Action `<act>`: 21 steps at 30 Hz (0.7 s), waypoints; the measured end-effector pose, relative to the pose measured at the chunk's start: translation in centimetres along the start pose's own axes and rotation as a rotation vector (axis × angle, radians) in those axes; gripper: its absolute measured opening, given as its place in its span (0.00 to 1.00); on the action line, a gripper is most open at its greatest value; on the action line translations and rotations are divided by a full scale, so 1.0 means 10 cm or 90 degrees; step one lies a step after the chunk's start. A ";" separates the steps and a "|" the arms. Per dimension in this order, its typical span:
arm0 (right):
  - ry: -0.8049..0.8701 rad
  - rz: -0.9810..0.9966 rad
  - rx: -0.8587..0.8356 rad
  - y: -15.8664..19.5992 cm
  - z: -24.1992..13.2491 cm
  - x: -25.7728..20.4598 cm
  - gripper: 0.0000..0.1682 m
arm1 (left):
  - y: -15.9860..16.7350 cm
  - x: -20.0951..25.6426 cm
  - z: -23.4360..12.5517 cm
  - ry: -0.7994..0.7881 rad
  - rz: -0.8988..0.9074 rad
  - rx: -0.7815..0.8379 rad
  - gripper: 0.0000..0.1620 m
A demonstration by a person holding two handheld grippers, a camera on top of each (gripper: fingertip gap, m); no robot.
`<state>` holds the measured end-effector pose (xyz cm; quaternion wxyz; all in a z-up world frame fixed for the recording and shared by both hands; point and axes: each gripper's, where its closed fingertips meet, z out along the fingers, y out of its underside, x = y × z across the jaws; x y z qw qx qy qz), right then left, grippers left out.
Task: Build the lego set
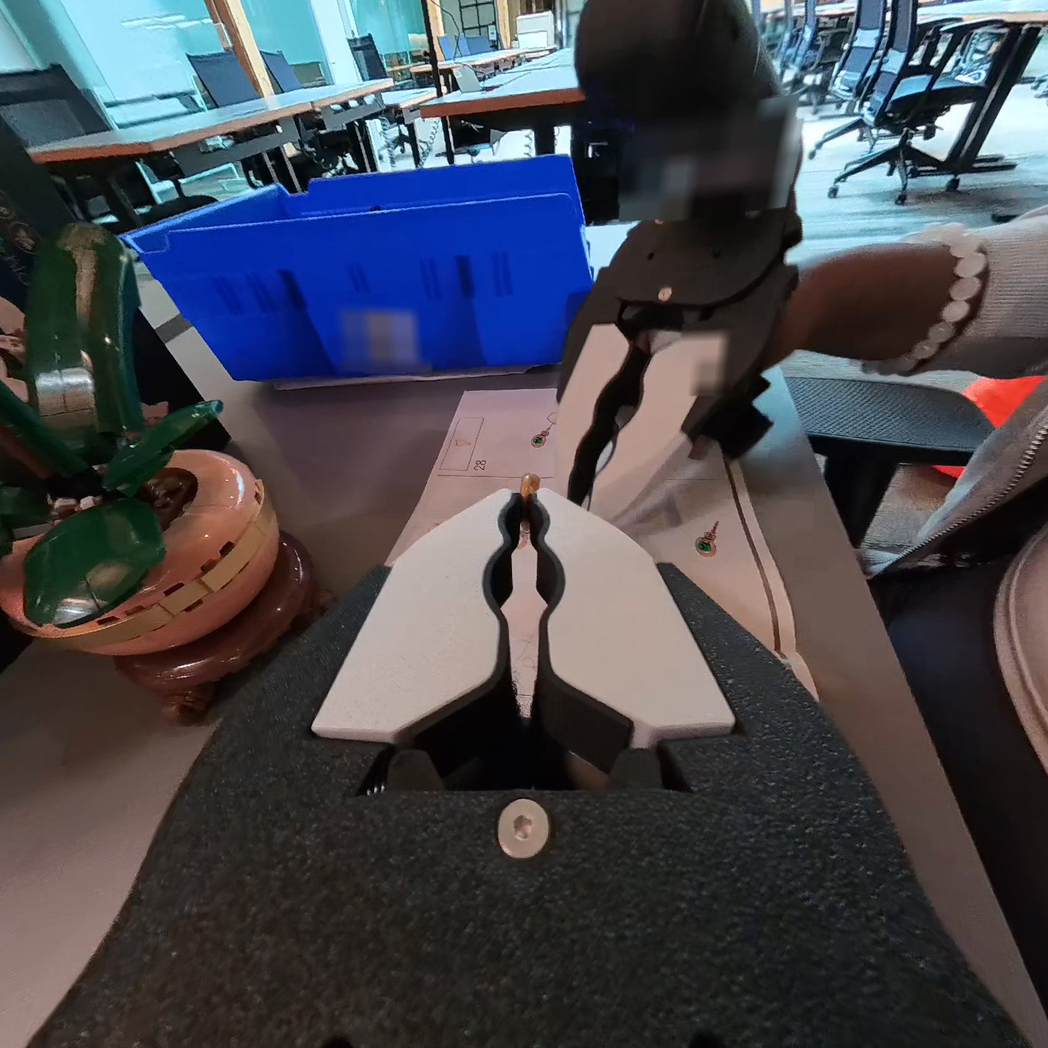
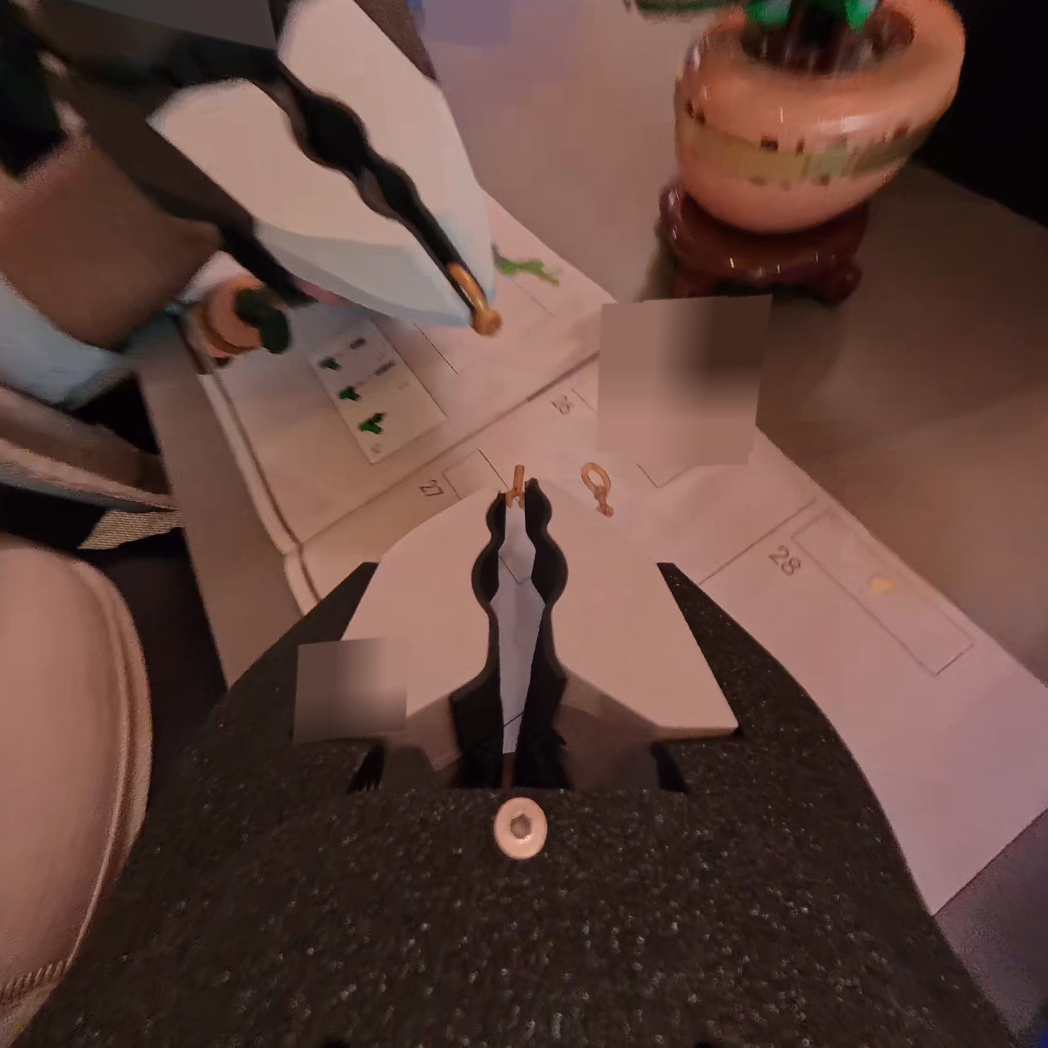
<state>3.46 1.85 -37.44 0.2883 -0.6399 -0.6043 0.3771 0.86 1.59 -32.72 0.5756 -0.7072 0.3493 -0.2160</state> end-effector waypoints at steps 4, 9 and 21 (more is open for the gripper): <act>-0.073 -0.060 0.092 -0.20 -0.17 -0.11 0.04 | 0.07 0.09 -0.02 0.068 -0.044 -0.035 0.01; -0.055 -0.143 0.129 -0.22 -0.17 -0.08 0.04 | 0.19 0.14 0.02 0.110 -0.092 -0.095 0.01; 0.001 -0.332 0.088 -0.12 -0.01 -0.11 0.04 | 0.28 0.23 0.05 0.199 -0.173 -0.146 0.01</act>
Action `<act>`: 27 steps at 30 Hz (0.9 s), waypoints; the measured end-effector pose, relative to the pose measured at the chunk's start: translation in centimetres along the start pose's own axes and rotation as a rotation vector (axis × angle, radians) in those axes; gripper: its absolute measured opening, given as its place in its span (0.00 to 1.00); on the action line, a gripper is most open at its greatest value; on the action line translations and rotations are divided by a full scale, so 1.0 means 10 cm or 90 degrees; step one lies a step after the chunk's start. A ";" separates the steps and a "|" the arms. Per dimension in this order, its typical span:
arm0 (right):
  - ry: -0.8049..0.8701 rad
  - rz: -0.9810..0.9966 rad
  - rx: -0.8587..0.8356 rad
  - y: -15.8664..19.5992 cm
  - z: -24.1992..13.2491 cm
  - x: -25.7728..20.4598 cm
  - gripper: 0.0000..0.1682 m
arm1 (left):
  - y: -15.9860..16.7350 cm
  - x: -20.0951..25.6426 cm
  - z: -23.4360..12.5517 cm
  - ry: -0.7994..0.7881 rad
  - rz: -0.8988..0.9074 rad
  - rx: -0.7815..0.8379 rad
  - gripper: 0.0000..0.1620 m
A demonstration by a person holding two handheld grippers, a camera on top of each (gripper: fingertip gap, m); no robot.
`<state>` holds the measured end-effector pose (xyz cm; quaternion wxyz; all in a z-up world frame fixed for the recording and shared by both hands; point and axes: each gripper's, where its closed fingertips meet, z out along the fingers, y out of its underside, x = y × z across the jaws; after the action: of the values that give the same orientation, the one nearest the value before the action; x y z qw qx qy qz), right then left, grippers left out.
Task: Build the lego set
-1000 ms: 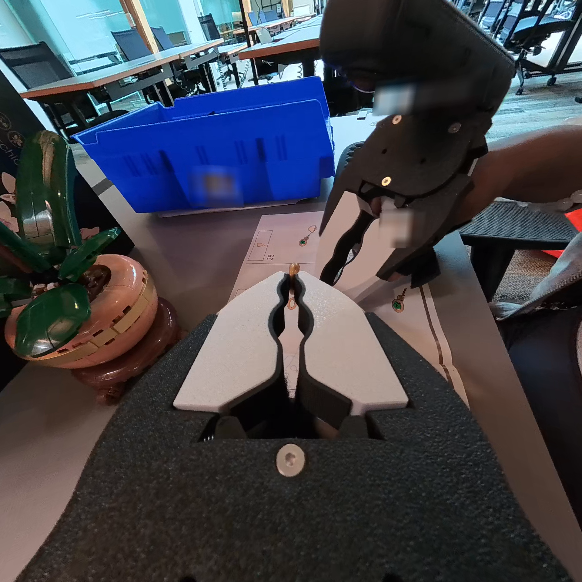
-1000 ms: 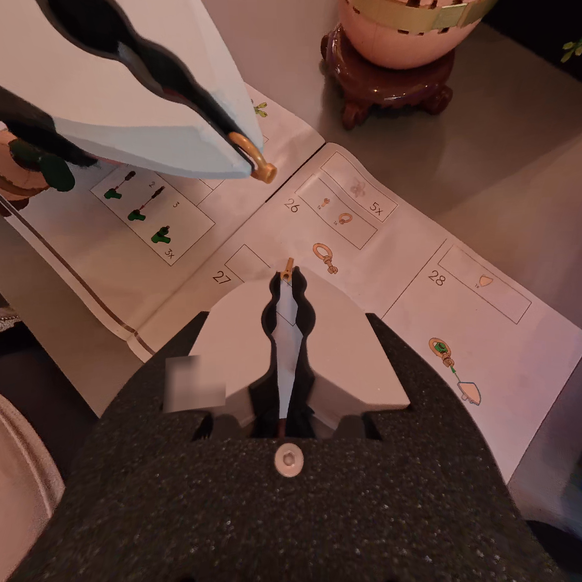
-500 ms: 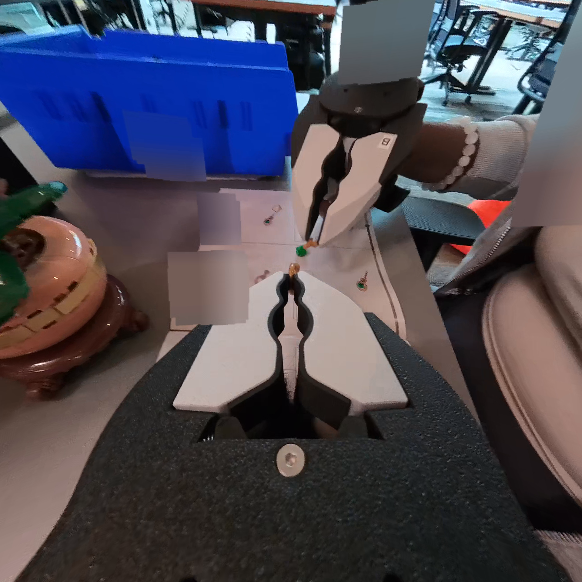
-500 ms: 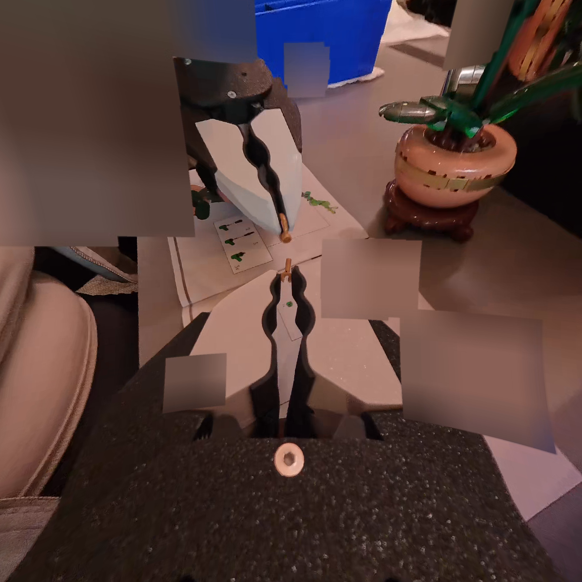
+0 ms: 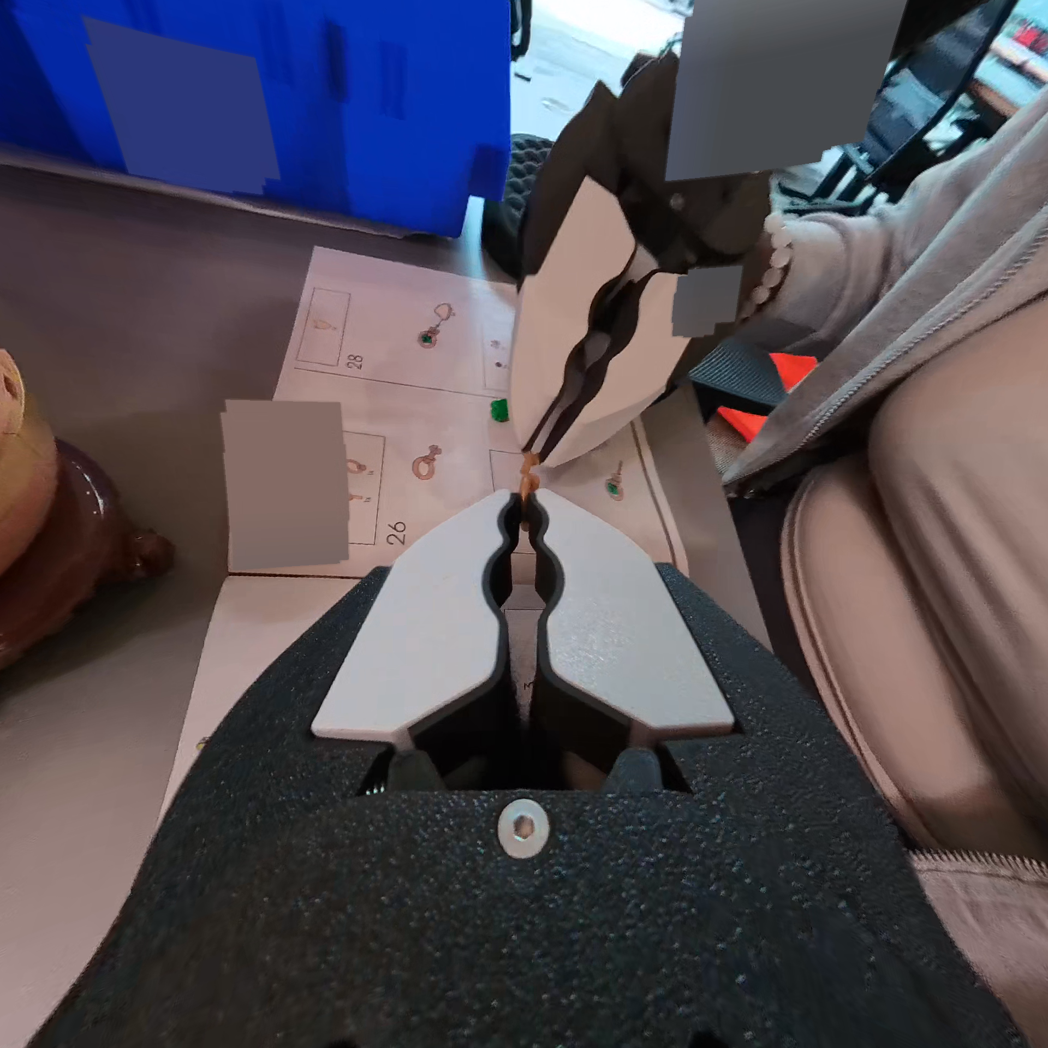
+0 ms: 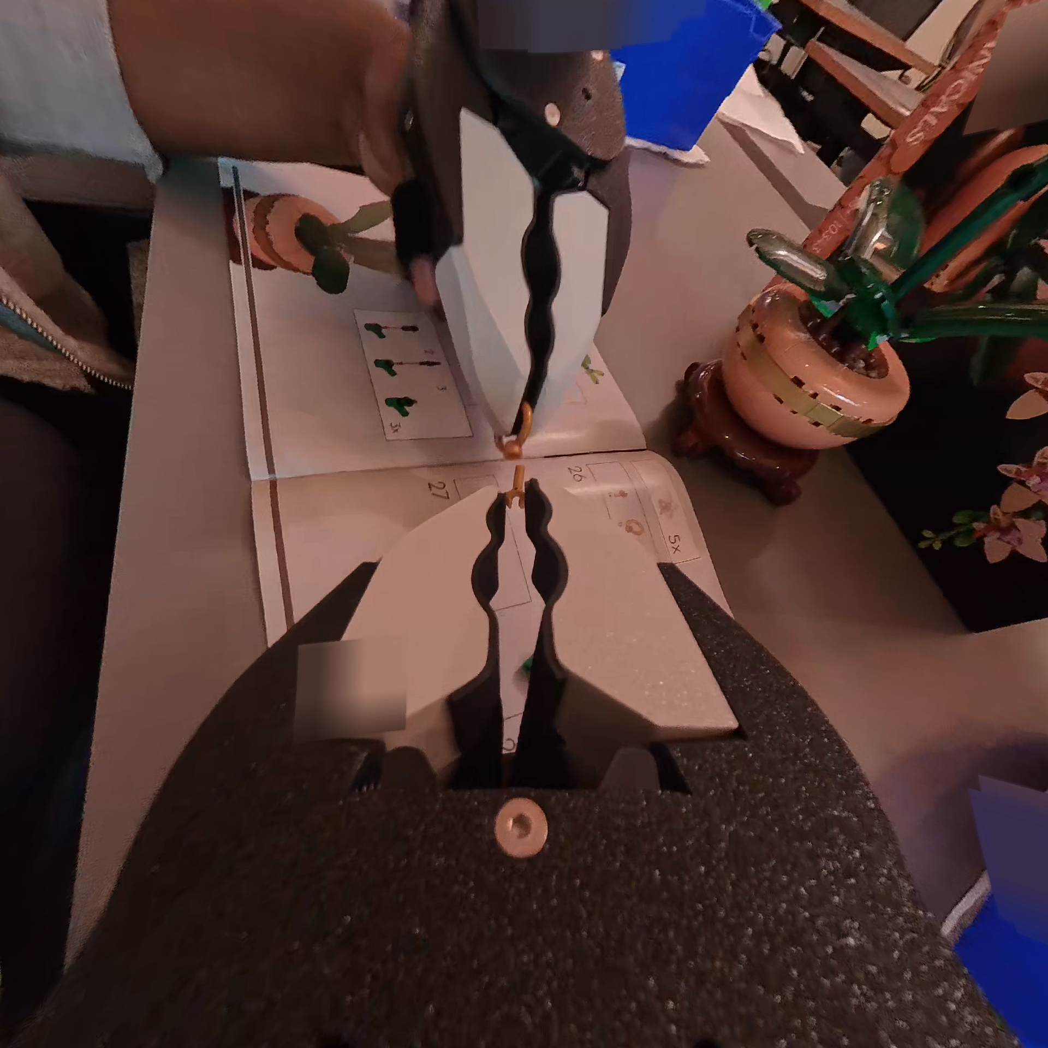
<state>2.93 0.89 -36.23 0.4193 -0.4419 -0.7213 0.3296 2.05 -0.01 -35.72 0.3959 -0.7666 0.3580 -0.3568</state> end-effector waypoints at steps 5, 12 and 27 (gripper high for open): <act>-0.028 -0.011 0.020 -0.03 -0.02 -0.05 0.04 | -0.03 0.02 -0.03 0.020 -0.021 0.019 0.01; -0.033 -0.016 0.023 -0.04 -0.02 -0.06 0.04 | 0.01 0.04 0.00 0.016 -0.004 -0.005 0.01; -0.041 -0.034 0.008 -0.01 0.00 -0.10 0.04 | 0.04 0.07 0.02 0.025 0.010 -0.019 0.01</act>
<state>3.15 -0.09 -36.44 0.4075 -0.4091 -0.7436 0.3370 2.50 -0.70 -35.97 0.3803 -0.7625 0.3767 -0.3634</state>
